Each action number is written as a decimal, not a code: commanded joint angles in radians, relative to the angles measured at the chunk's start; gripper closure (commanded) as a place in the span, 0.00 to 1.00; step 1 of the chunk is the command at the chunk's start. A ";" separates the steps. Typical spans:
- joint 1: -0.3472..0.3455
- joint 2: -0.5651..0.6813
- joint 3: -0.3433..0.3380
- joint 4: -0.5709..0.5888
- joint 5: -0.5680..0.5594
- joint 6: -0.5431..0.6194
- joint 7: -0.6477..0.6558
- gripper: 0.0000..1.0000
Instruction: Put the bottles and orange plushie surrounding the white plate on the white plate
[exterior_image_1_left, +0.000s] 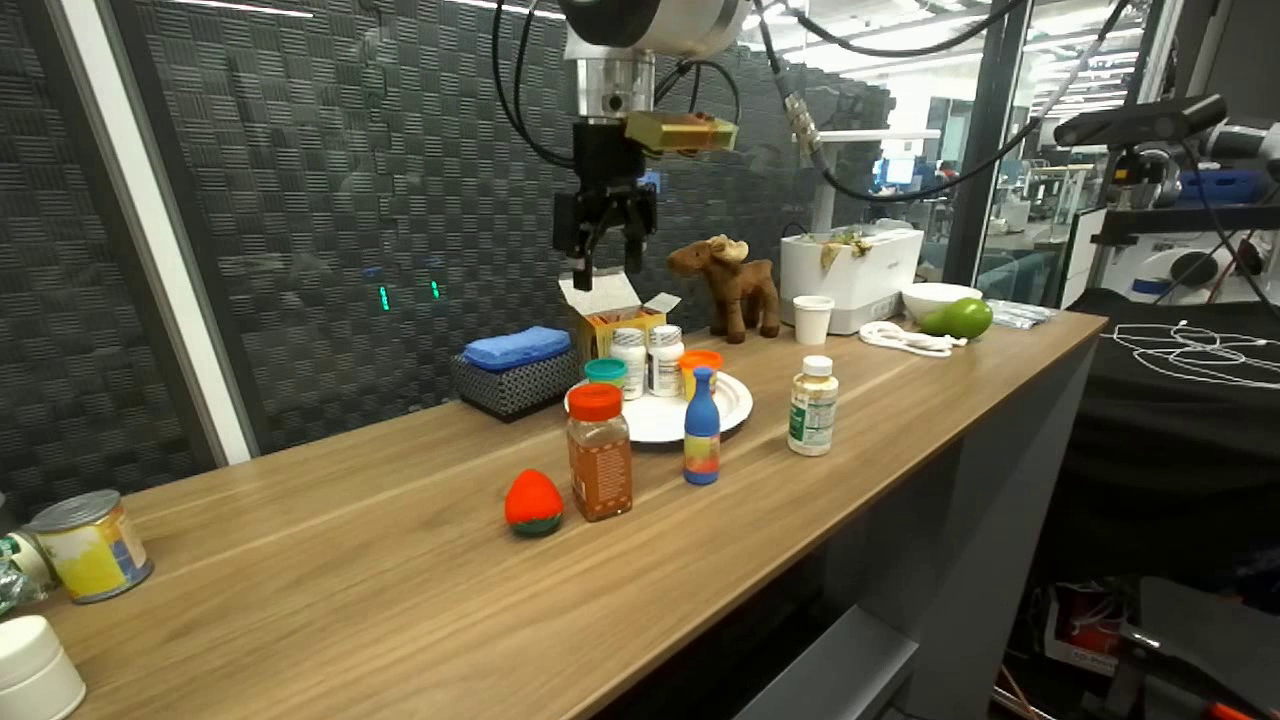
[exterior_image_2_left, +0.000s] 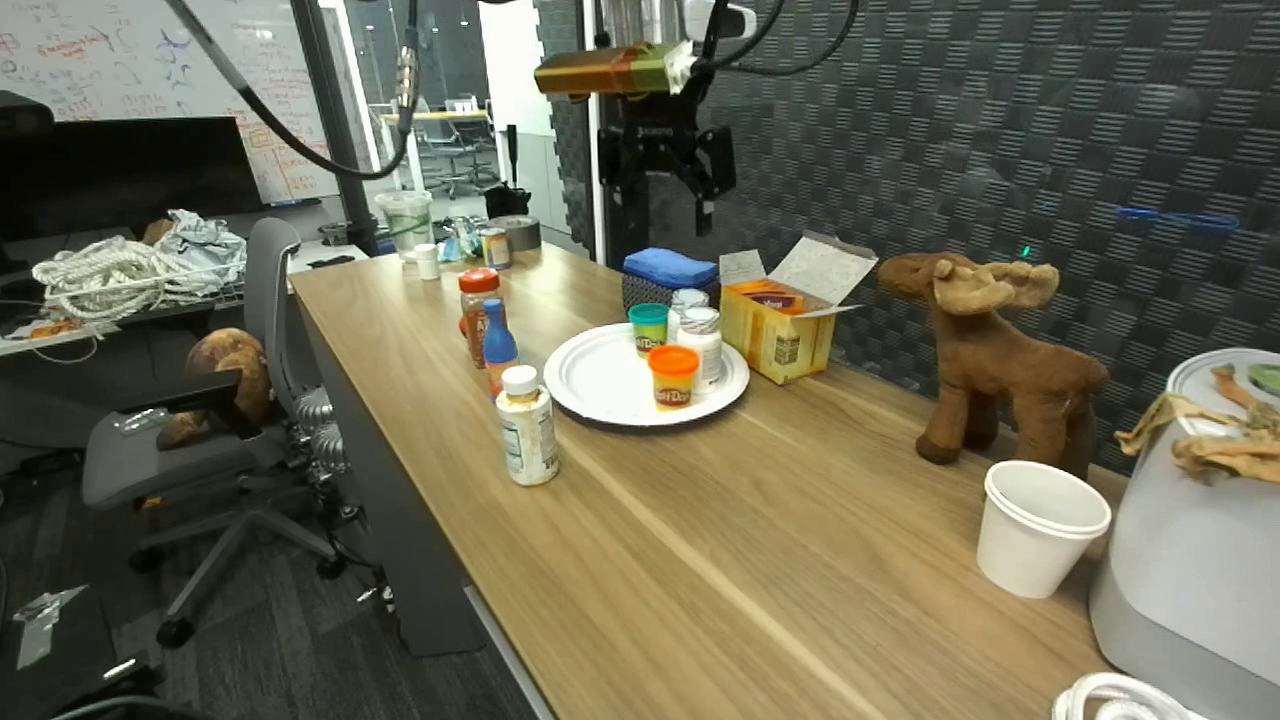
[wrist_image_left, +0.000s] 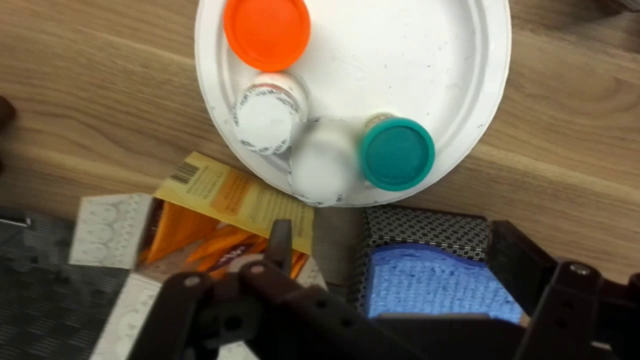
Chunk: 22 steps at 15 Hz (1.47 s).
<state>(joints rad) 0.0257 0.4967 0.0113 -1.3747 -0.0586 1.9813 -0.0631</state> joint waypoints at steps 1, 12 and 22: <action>0.004 -0.179 -0.044 -0.190 -0.011 -0.014 0.164 0.00; -0.007 -0.304 -0.052 -0.340 -0.011 -0.056 0.292 0.00; 0.040 -0.434 -0.052 -0.576 -0.210 0.077 0.676 0.00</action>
<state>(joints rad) 0.0427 0.1486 -0.0454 -1.8306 -0.2096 2.0155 0.4767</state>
